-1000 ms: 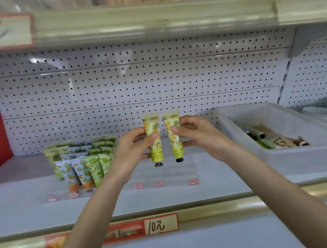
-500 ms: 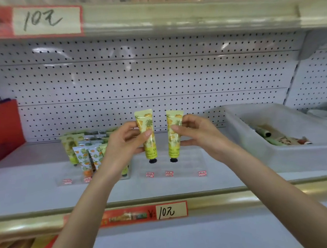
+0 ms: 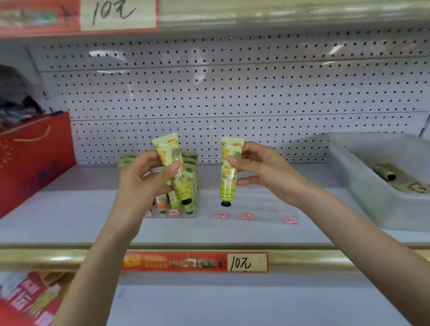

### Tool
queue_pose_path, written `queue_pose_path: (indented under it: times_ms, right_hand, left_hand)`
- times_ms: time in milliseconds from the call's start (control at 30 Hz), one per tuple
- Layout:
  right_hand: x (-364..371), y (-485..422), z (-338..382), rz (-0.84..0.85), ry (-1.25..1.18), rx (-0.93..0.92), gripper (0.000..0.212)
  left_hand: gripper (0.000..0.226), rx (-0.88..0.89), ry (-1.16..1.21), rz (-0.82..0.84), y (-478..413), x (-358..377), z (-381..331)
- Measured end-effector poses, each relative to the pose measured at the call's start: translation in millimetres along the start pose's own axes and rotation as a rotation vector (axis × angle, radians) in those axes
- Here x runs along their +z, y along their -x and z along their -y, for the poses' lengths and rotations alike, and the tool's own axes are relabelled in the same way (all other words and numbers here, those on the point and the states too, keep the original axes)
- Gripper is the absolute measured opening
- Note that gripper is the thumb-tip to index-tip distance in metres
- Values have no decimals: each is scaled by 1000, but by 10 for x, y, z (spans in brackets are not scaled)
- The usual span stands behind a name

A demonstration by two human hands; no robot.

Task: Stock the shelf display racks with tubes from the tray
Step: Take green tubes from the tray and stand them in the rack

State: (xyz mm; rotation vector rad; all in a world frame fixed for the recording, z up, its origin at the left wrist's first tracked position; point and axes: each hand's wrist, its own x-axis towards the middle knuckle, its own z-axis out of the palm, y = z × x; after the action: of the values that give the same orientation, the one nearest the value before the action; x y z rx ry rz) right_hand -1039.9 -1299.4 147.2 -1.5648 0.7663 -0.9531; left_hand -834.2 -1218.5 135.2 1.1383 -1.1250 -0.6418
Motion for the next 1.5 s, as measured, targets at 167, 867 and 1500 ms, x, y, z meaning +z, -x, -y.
queue_pose_path:
  times_ms: [167, 867, 1500]
  right_hand:
    - [186, -170, 22, -8, 33, -31, 19]
    - [1943, -1326, 92, -211, 239, -149, 15]
    - [2116, -1780, -35, 80, 1146, 33, 22]
  left_hand:
    - [14, 32, 12, -62, -183, -464, -9]
    - [17, -86, -10, 160, -1200, -1835, 728]
    - [18, -109, -121, 307, -1511, -1781, 1331]
